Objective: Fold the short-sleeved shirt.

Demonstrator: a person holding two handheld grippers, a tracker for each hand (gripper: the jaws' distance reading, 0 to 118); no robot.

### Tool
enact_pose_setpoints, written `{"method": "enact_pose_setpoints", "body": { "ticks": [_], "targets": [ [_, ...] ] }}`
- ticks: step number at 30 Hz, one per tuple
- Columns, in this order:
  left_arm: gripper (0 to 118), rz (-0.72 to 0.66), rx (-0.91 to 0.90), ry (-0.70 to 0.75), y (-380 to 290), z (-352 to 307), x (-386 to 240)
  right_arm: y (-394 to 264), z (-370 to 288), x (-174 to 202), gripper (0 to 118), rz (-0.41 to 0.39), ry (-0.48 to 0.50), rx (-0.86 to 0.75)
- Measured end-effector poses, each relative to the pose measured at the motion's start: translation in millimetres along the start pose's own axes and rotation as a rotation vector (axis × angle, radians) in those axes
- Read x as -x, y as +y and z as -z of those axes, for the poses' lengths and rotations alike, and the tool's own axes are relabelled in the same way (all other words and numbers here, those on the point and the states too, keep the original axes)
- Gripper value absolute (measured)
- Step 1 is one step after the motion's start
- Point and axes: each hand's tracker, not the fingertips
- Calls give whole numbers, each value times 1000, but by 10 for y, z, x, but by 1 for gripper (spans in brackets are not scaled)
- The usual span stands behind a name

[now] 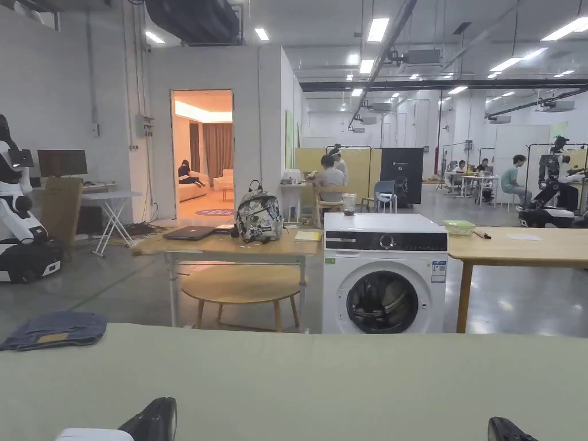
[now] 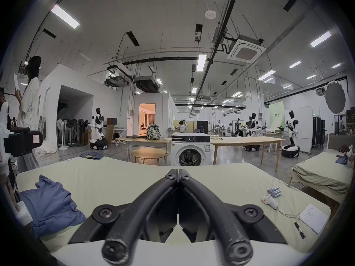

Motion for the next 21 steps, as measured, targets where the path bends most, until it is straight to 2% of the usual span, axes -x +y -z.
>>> {"method": "enact_pose_setpoints", "body": {
  "ticks": [21],
  "targets": [
    [0, 3, 3, 0, -14, -6, -12, -11, -6, 18, 0, -3, 10, 6]
  ]
}}
